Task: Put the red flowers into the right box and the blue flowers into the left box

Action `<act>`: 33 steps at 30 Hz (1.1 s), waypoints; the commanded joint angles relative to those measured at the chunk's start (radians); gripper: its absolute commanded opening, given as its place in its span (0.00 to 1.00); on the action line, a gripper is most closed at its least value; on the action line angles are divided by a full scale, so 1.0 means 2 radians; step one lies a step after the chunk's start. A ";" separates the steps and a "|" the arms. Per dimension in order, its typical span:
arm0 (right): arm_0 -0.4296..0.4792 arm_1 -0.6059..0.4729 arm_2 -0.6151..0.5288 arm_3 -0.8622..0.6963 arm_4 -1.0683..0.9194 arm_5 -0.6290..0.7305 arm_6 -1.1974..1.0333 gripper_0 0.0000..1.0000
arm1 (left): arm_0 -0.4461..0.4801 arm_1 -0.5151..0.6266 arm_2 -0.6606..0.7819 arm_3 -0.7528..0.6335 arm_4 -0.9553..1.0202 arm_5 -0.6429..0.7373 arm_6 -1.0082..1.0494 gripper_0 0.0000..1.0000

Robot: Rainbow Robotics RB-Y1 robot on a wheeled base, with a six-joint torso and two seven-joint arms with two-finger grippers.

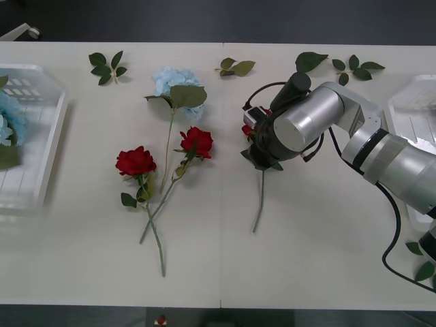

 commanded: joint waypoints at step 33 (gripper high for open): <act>-0.080 -0.371 0.002 0.003 -0.089 0.101 -0.004 0.00 | -0.143 -0.136 -0.487 -0.041 -0.404 -0.112 0.467 1.00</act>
